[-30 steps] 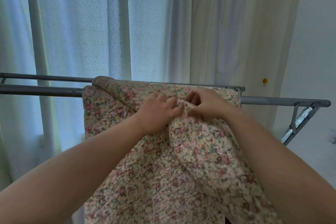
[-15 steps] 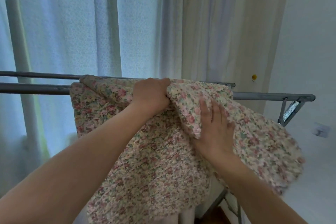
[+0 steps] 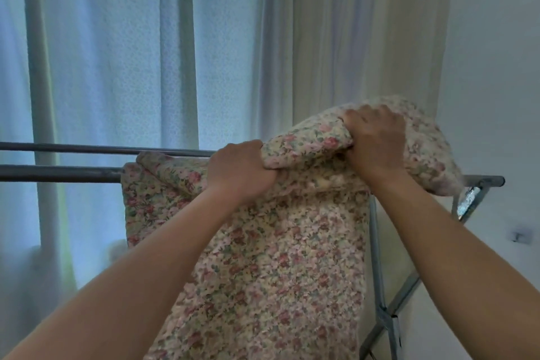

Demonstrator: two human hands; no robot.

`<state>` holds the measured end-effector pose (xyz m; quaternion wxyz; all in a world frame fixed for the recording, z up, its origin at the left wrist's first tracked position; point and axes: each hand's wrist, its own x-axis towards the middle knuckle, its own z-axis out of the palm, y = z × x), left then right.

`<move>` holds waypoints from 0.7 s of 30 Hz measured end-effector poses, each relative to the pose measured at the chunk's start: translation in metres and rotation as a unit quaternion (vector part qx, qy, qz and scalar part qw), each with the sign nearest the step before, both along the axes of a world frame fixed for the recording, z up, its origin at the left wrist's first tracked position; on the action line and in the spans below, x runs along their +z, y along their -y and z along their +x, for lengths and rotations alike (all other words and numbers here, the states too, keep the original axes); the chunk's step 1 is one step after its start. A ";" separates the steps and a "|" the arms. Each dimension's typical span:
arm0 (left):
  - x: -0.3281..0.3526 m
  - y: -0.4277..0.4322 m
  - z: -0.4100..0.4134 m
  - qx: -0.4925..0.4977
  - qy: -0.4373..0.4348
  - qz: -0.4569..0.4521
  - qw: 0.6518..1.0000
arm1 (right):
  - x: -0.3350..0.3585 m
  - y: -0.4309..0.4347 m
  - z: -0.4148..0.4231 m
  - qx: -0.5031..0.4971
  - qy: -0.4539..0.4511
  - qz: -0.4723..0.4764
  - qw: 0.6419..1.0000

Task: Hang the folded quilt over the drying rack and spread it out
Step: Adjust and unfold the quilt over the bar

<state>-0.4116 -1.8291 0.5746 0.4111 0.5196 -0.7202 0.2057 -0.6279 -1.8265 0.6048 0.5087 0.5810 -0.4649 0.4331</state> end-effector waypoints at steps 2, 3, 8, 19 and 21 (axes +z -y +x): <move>0.000 0.000 0.007 0.008 -0.033 0.007 0.999 | 0.014 0.015 0.014 -0.003 0.002 -0.027 1.000; 0.000 0.001 0.011 0.016 -0.044 0.013 0.999 | 0.020 0.023 0.024 -0.002 0.008 -0.031 0.999; -0.005 0.007 0.020 0.046 -0.107 0.052 0.992 | 0.019 0.064 0.056 -0.040 0.091 0.189 0.977; 0.020 0.023 0.025 -0.010 -0.231 0.145 0.962 | -0.028 0.041 0.051 0.250 -0.040 0.326 0.911; 0.020 0.023 0.022 -0.002 -0.211 0.137 0.968 | -0.038 0.041 0.050 0.156 -0.118 0.323 0.926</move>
